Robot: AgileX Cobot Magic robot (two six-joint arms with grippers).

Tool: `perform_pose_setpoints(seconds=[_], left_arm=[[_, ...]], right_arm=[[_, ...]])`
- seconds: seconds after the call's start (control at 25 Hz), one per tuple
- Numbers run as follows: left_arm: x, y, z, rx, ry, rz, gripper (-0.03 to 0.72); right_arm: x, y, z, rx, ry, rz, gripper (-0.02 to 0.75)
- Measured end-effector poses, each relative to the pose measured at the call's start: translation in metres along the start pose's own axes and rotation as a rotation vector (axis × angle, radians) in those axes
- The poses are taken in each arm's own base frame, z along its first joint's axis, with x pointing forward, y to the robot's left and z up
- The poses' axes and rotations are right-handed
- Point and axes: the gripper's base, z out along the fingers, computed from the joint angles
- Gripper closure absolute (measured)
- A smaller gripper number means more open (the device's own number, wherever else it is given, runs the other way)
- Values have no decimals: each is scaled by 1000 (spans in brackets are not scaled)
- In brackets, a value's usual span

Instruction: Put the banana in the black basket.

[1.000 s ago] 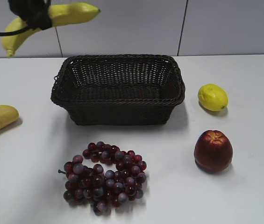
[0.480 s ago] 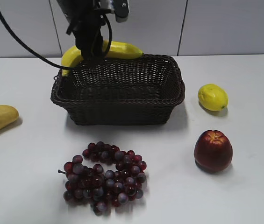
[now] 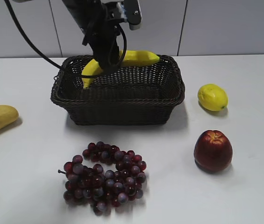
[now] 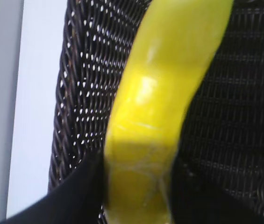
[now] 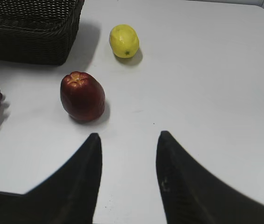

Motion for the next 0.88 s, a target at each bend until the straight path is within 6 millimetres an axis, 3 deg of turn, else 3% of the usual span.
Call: perform_pose_setpoints(seconds=[0.08, 0.2, 0.4, 0.56, 0.72, 0.88], left_arm=[[0, 0, 0, 1, -5, -1, 121], [0, 0, 0, 7, -2, -16, 33], [-3, 2, -24, -33, 11, -70, 57], [4, 13, -69, -150, 26, -276, 81], [41, 28, -112, -211, 100, -618, 98], [79, 40, -139, -257, 148, -898, 101]], right_arm=[[0, 0, 0, 0, 0, 0, 440], [0, 0, 0, 0, 0, 0, 440], [0, 0, 0, 0, 0, 0, 440], [0, 0, 0, 0, 0, 0, 440], [0, 0, 0, 0, 0, 0, 440], [0, 0, 0, -1, 0, 0, 439]])
